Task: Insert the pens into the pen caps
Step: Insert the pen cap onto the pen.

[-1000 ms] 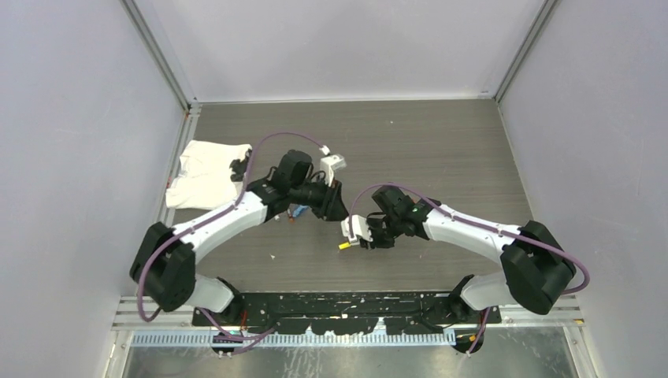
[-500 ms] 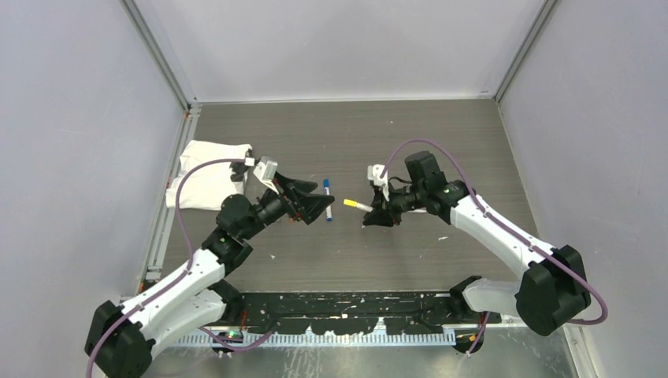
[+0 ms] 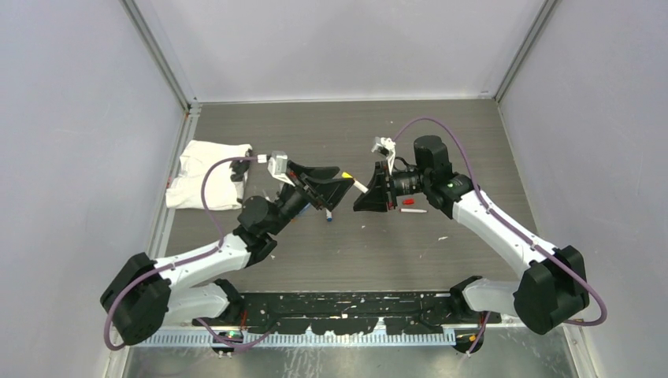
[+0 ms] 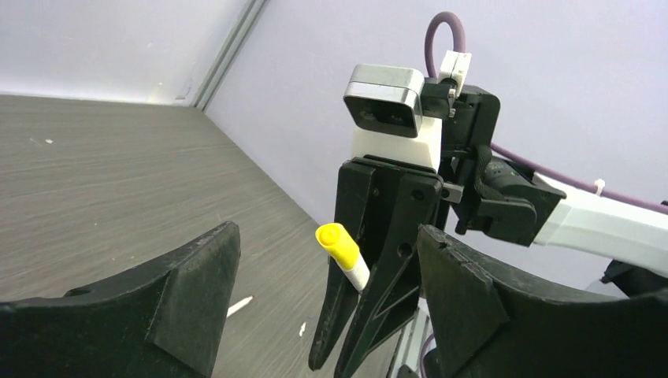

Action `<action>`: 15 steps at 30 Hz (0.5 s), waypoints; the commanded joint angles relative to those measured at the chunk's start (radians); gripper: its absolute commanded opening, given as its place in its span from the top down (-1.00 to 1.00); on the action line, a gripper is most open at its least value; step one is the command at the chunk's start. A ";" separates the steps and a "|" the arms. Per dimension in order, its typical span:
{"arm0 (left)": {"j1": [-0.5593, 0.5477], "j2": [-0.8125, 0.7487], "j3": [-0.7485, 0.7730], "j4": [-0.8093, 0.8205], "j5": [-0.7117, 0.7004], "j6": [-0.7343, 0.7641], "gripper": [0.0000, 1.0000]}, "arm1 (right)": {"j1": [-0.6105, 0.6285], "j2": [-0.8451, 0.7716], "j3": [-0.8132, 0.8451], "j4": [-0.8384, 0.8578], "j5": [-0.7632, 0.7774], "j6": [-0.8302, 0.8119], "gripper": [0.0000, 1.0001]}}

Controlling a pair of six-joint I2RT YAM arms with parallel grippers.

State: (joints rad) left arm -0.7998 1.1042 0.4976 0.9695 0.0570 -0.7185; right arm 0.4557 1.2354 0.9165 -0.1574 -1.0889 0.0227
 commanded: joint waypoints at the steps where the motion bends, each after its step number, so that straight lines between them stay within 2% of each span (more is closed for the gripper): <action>1: -0.010 0.053 0.051 0.192 -0.050 -0.025 -0.63 | -0.006 0.008 0.014 0.147 -0.044 0.148 0.98; 8: -0.012 0.086 0.084 0.179 -0.090 -0.054 -0.44 | -0.006 0.009 -0.028 0.235 -0.052 0.186 0.98; 15: -0.012 0.107 0.128 0.118 -0.070 -0.098 -0.40 | -0.005 0.008 -0.044 0.265 -0.055 0.196 0.98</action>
State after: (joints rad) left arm -0.8059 1.2049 0.5739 1.0649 -0.0051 -0.7929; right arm 0.4541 1.2461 0.8764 0.0406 -1.1210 0.1967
